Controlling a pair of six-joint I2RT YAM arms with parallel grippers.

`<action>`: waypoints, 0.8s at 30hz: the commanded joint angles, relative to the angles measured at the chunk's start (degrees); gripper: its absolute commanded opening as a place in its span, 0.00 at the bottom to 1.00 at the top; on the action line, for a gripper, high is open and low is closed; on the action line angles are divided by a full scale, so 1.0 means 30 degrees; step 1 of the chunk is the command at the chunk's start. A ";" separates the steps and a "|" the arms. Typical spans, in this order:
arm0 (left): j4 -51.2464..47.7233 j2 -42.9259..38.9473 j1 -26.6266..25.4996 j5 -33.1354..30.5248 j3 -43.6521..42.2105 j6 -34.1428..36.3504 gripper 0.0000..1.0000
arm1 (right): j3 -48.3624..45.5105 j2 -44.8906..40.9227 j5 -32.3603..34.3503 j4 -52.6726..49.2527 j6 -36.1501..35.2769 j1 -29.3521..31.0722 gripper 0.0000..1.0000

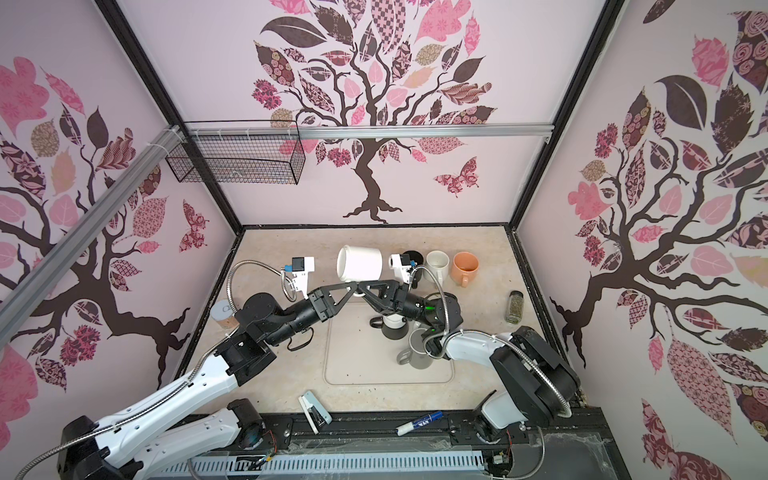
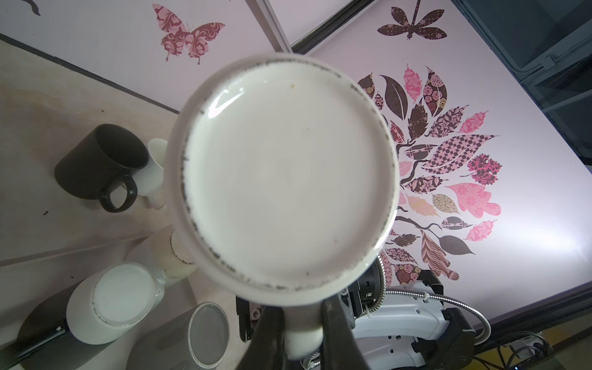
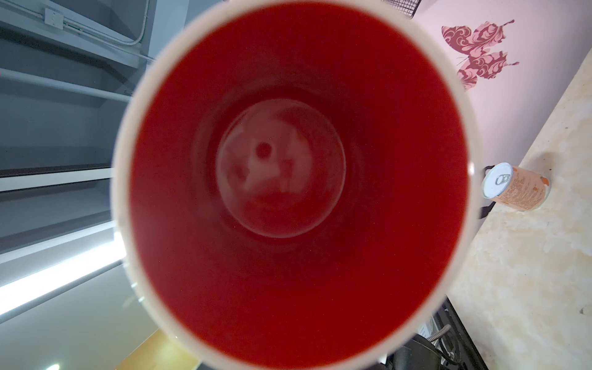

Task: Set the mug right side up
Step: 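Close the right gripper on the white mug while the left gripper holds it, then open the left gripper and draw it back while the right gripper carries the mug away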

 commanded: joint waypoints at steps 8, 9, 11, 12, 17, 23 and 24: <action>0.1964 0.0280 -0.2165 0.0757 -0.0956 0.0561 0.00 | 0.1926 0.0761 0.0857 0.2709 0.1239 -0.0439 0.13; 0.1986 0.0365 -0.2341 0.0765 -0.1011 0.0603 0.00 | 0.2020 0.0761 0.0776 0.2629 0.1224 -0.0433 0.09; 0.2194 0.0492 -0.2476 0.0800 -0.1314 0.0482 0.00 | 0.2126 0.0717 0.0750 0.2566 0.1213 -0.0432 0.00; 0.2340 0.0442 -0.2484 0.0725 -0.1536 0.0431 0.00 | 0.2143 0.0673 0.0718 0.2444 0.1151 -0.0424 0.00; -0.0324 -0.0511 -0.2482 -0.0889 -0.1288 0.1559 0.26 | 0.2039 -0.0033 0.0415 0.0308 -0.0014 -0.0550 0.00; -1.0143 -0.2753 -0.2455 -0.8193 0.0877 0.4085 0.96 | 0.1799 -0.1426 -0.0249 -0.3726 -0.2348 -0.1034 0.00; -1.1218 -0.3211 -0.2455 -0.9355 0.0916 0.4400 0.96 | 0.1809 -0.1706 -0.0446 -0.4546 -0.2859 -0.1155 0.00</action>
